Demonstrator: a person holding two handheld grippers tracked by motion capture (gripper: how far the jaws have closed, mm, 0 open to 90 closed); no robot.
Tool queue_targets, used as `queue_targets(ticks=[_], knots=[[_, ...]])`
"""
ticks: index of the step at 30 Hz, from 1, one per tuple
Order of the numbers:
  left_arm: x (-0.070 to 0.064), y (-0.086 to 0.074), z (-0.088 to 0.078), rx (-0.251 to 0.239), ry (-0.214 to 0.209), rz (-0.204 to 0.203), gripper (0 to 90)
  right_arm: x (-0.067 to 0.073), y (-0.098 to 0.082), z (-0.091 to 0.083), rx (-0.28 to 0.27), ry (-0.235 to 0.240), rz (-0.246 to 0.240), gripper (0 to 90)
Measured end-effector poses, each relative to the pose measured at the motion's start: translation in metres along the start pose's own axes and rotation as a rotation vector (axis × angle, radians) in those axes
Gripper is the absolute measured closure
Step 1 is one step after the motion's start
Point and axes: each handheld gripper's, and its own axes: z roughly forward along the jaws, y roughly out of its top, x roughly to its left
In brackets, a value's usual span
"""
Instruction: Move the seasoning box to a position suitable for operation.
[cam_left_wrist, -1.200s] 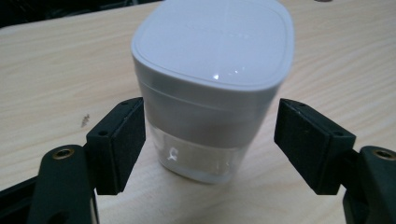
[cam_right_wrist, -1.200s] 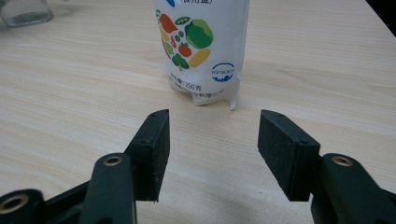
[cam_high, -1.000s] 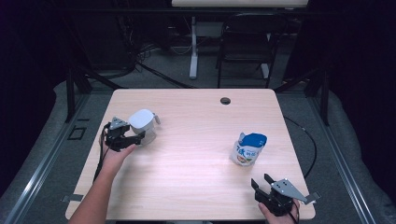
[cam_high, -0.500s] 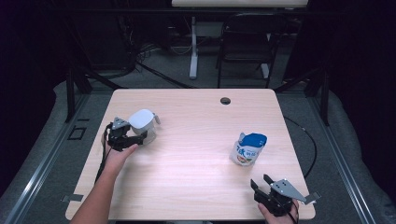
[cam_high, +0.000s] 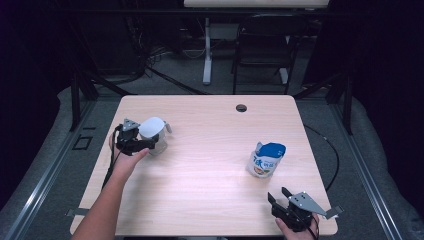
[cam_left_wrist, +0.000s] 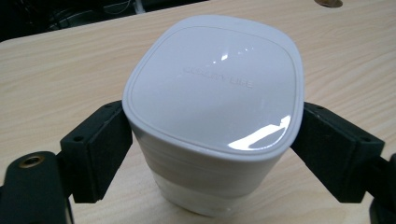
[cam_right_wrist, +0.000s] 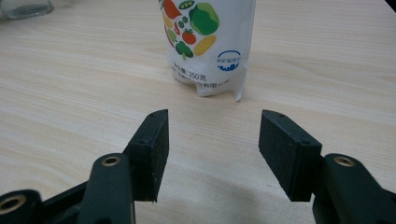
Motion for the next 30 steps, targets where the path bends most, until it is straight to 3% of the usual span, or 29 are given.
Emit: queue_targets(ticks=[7, 11, 19, 27, 30], knots=[[-0.005, 0.002, 0.000, 0.003, 0.008, 0.018, 13.6, -0.001, -0.001, 0.000, 0.006, -0.002, 0.003, 42.3], [-0.009, 0.001, -0.001, 0.010, 0.013, 0.050, 15.1, -0.001, -0.002, 0.001, 0.008, 0.000, 0.007, 42.2], [-0.010, 0.003, 0.004, 0.010, 0.019, 0.047, 14.1, 0.000, -0.003, 0.001, 0.007, 0.006, 0.010, 42.0], [-0.012, 0.003, 0.001, 0.024, -0.024, 0.070, 17.1, -0.001, -0.004, 0.002, 0.015, -0.001, 0.013, 42.1], [-0.013, 0.002, -0.001, 0.023, -0.021, 0.072, 17.8, 0.000, -0.004, 0.003, 0.012, 0.005, 0.012, 42.1]])
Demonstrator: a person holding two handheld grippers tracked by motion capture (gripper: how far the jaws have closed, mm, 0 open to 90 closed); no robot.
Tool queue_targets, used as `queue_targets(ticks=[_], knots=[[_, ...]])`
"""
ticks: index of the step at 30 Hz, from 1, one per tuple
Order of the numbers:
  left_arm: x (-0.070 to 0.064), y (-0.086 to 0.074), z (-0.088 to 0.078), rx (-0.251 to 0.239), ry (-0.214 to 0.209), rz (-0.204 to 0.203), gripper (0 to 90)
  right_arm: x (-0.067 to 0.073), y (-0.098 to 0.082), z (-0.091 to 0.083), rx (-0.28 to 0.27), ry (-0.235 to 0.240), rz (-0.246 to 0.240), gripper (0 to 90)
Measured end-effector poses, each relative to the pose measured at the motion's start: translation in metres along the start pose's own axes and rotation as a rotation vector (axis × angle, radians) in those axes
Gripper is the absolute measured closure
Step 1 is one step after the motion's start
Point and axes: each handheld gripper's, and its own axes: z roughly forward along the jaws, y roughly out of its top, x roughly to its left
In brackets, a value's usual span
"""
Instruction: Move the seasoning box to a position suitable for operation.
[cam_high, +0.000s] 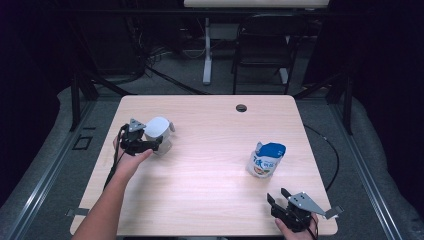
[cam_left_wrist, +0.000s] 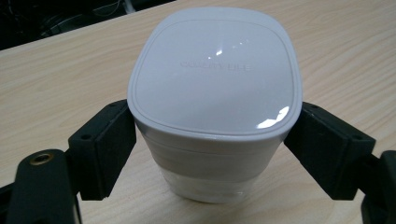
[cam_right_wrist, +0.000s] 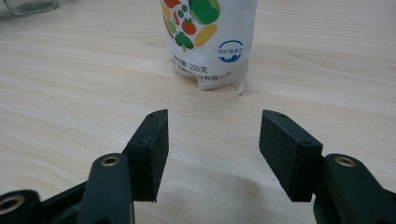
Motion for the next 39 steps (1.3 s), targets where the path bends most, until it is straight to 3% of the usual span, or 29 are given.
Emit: queue_targets(ticks=[10, 12, 20, 26, 39], knots=[[-0.003, -0.003, -0.004, -0.003, 0.006, -0.004, 18.7, 0.001, 0.000, 0.001, 0.006, 0.000, -0.002, 42.0], [-0.003, -0.002, -0.002, -0.012, 0.003, -0.022, 18.3, 0.001, 0.000, 0.001, 0.008, 0.002, -0.005, 42.1], [-0.002, 0.011, 0.007, -0.001, -0.006, -0.039, 13.9, 0.001, -0.001, 0.002, 0.008, 0.006, -0.004, 42.0], [-0.002, 0.013, 0.015, 0.015, -0.006, -0.026, 14.7, 0.001, -0.001, 0.002, 0.007, 0.007, -0.003, 42.0], [-0.004, 0.012, 0.013, 0.020, -0.008, -0.014, 16.0, 0.002, -0.001, 0.002, 0.006, 0.005, -0.009, 42.0]])
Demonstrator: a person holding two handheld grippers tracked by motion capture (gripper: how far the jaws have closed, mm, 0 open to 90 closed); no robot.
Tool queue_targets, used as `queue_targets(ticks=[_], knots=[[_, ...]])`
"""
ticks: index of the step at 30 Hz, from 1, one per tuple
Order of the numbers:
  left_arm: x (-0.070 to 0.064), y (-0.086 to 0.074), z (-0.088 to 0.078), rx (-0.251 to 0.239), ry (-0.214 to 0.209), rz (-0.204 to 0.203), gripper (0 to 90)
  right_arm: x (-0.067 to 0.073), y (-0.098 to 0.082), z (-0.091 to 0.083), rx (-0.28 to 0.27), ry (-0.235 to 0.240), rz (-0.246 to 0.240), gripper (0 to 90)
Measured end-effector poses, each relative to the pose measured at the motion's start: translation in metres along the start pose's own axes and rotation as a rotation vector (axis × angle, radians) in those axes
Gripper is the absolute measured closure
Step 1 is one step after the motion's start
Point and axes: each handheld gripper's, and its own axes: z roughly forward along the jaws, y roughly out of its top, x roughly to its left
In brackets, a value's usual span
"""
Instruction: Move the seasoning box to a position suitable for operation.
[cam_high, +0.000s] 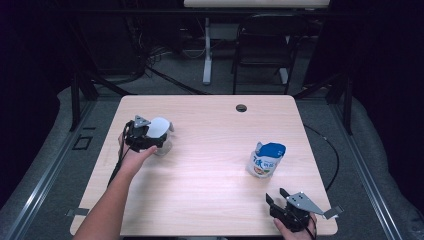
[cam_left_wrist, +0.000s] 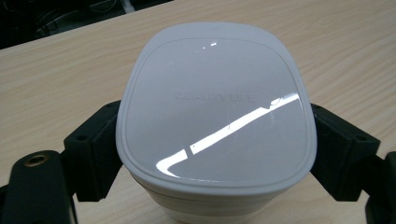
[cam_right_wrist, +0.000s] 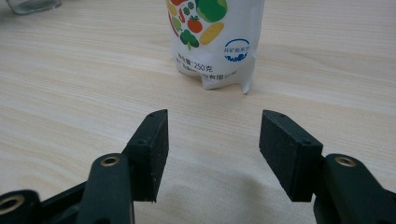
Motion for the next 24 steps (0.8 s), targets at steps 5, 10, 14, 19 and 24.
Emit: queue_targets(ticks=[5, 10, 14, 19, 24], knots=[[-0.003, -0.002, -0.002, 0.001, -0.008, -0.002, 16.1, 0.001, 0.000, 0.000, -0.001, 0.001, -0.001, 42.0], [-0.008, -0.003, -0.005, 0.002, -0.026, 0.005, 16.1, 0.002, 0.001, 0.000, 0.002, 0.004, -0.004, 42.0], [-0.014, -0.003, -0.007, 0.008, -0.039, 0.025, 16.1, 0.002, 0.001, 0.000, -0.006, 0.007, -0.004, 42.0], [-0.023, -0.003, -0.009, 0.015, -0.059, 0.042, 16.1, 0.003, 0.002, 0.000, -0.008, 0.008, -0.004, 42.0], [-0.029, -0.010, -0.011, -0.014, -0.073, 0.032, 16.1, 0.004, 0.002, 0.001, -0.006, 0.011, -0.006, 42.0]])
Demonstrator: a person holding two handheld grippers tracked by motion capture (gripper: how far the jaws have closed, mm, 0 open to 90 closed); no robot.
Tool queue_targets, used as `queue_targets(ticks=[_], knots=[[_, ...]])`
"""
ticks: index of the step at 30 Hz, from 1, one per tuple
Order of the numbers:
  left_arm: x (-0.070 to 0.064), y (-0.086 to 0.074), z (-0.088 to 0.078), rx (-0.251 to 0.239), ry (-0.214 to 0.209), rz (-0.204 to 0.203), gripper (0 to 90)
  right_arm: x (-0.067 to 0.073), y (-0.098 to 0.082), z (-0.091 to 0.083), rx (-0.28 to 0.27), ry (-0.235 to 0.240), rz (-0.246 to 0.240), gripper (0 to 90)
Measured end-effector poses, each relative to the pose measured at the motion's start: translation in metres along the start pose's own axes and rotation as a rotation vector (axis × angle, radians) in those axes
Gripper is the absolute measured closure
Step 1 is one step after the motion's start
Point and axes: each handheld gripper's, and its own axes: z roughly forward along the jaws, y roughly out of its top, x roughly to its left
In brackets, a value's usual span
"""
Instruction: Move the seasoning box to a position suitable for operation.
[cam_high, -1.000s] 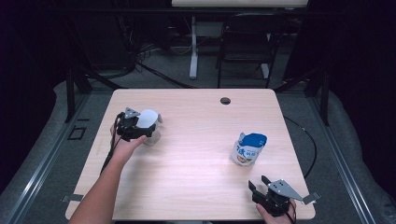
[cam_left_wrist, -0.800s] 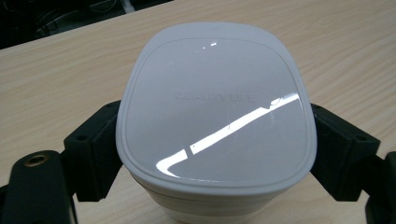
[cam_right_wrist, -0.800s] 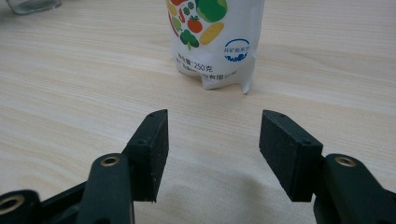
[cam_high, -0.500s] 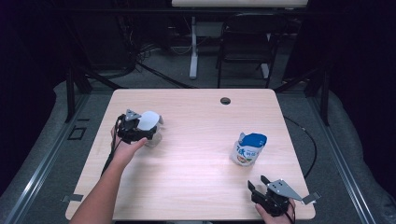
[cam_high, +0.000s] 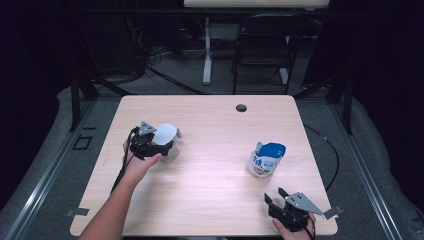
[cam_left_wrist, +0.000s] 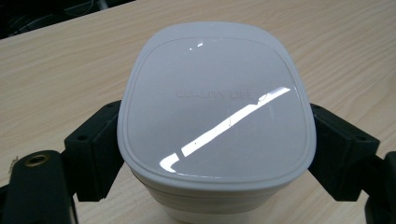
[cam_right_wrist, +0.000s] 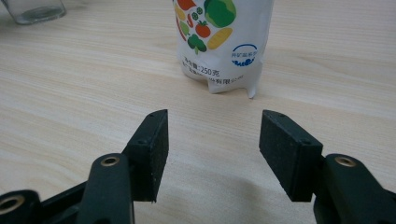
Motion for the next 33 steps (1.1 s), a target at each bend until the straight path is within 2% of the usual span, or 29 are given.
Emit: queue_targets(ticks=[6, 8, 11, 17, 33], knots=[[-0.010, 0.000, -0.004, 0.015, -0.014, 0.026, 16.1, 0.002, 0.000, 0.001, -0.003, 0.006, -0.003, 42.0], [-0.013, -0.003, -0.005, 0.004, -0.022, 0.030, 16.1, 0.002, 0.000, 0.000, 0.001, 0.006, -0.007, 42.0], [-0.016, -0.007, -0.009, -0.005, -0.029, 0.019, 16.1, 0.003, 0.001, 0.000, -0.002, 0.007, -0.006, 42.0], [-0.025, -0.011, -0.016, -0.001, -0.046, 0.034, 16.1, 0.005, 0.001, 0.001, -0.002, 0.012, -0.014, 42.0], [-0.049, -0.023, -0.032, -0.004, -0.063, 0.034, 16.2, 0.010, 0.004, 0.000, -0.012, 0.031, -0.029, 42.0]])
